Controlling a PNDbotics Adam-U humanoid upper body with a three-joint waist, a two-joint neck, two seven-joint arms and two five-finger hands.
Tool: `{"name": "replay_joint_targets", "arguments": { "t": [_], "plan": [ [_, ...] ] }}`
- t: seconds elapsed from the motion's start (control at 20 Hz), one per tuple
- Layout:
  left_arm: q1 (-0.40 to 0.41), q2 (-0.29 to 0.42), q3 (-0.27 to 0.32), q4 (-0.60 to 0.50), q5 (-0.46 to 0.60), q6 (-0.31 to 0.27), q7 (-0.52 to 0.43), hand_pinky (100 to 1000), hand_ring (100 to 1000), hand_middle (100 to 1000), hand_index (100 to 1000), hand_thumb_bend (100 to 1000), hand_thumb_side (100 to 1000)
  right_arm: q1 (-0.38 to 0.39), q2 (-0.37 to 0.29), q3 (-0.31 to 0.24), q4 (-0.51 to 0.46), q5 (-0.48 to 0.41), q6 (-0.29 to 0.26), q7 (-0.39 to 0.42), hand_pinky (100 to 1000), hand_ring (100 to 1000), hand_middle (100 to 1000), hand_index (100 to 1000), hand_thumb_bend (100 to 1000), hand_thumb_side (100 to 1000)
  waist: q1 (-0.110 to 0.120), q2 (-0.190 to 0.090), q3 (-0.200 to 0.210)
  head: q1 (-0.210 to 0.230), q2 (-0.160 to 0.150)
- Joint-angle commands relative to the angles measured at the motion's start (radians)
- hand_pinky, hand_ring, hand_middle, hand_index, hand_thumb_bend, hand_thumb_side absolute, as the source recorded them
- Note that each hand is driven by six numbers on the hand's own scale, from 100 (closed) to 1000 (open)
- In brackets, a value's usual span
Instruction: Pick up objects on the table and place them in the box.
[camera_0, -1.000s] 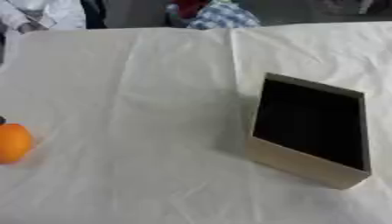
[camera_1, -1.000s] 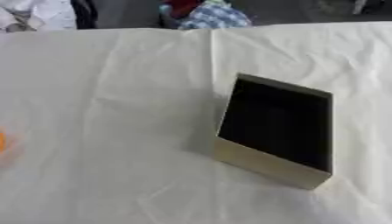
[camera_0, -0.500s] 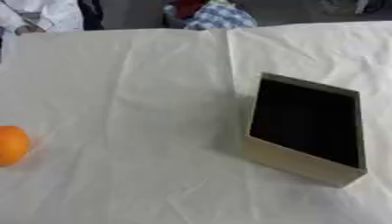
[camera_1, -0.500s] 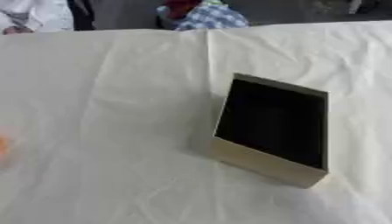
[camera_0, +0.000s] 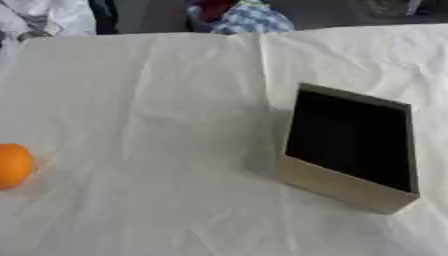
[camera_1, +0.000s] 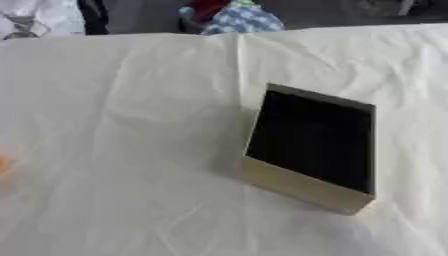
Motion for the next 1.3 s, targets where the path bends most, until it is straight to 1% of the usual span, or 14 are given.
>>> {"name": "replay_joint_targets", "arguments": {
  "t": [0.05, 0.1, 0.25, 0.35, 0.4, 0.5, 0.65, 0.75, 0.85, 1.05, 1.3],
  "plan": [
    [-0.006, 0.051, -0.005, 0.008, -0.021, -0.008, -0.004, 872, 878, 856, 899, 523, 100, -0.012, -0.024, -0.001, -0.018, 0.001, 0.0, -0.004, 598, 678, 566, 785, 100, 793, 0.002, -0.016, -0.002, 0.004, 0.005],
    [-0.005, 0.049, -0.01, 0.011, -0.017, -0.011, 0.001, 865, 875, 856, 896, 475, 100, -0.012, -0.024, 0.0, -0.018, 0.001, 0.0, -0.004, 598, 678, 566, 785, 100, 793, 0.001, -0.015, -0.003, 0.004, 0.005],
    [-0.004, 0.047, -0.025, 0.015, 0.023, -0.019, 0.021, 847, 867, 858, 893, 403, 100, -0.014, -0.024, 0.0, -0.018, 0.0, 0.0, -0.004, 598, 678, 566, 785, 100, 793, 0.0, -0.014, -0.005, 0.006, 0.007],
    [-0.002, 0.047, -0.034, 0.016, 0.05, -0.02, 0.028, 847, 869, 860, 892, 398, 100, -0.014, -0.023, 0.0, -0.018, -0.001, 0.0, -0.004, 597, 678, 565, 784, 100, 794, 0.0, -0.012, -0.006, 0.007, 0.008],
    [-0.001, 0.048, -0.038, 0.019, 0.061, -0.019, 0.027, 848, 870, 861, 892, 399, 100, -0.015, -0.023, 0.001, -0.018, -0.001, 0.001, -0.003, 598, 678, 565, 784, 100, 793, 0.0, -0.012, -0.007, 0.007, 0.008],
    [-0.001, 0.051, -0.044, 0.029, 0.068, -0.016, 0.023, 857, 880, 871, 897, 430, 100, -0.016, -0.023, 0.001, -0.018, 0.0, 0.0, -0.003, 598, 678, 565, 784, 100, 793, 0.0, -0.012, -0.008, 0.008, 0.008],
    [-0.004, 0.054, -0.05, 0.049, 0.04, -0.008, 0.02, 874, 905, 892, 907, 477, 100, -0.017, -0.021, 0.002, -0.018, 0.0, -0.001, -0.003, 597, 678, 564, 784, 100, 794, 0.0, -0.011, -0.01, 0.009, 0.008],
    [-0.007, 0.052, -0.056, 0.062, 0.0, -0.005, 0.028, 874, 905, 891, 904, 483, 100, -0.017, -0.02, 0.002, -0.018, 0.0, -0.001, -0.003, 597, 678, 564, 784, 100, 794, 0.0, -0.01, -0.012, 0.011, 0.008],
    [-0.011, 0.044, -0.062, 0.074, -0.023, -0.009, 0.04, 861, 896, 886, 901, 469, 100, -0.018, -0.018, 0.003, -0.018, 0.0, 0.0, -0.002, 597, 677, 564, 784, 100, 794, 0.0, -0.009, -0.014, 0.013, 0.008],
    [-0.02, 0.03, -0.078, 0.103, -0.014, -0.022, 0.052, 848, 889, 879, 896, 450, 100, -0.019, -0.016, 0.004, -0.018, -0.001, 0.0, -0.002, 597, 677, 564, 784, 100, 794, -0.002, -0.007, -0.019, 0.016, 0.008],
    [-0.044, 0.011, -0.093, 0.133, 0.003, -0.031, 0.072, 828, 886, 880, 900, 467, 100, -0.021, -0.012, 0.006, -0.018, -0.002, -0.001, 0.0, 596, 677, 562, 784, 100, 795, -0.003, -0.005, -0.024, 0.019, 0.004]
  ]
}}
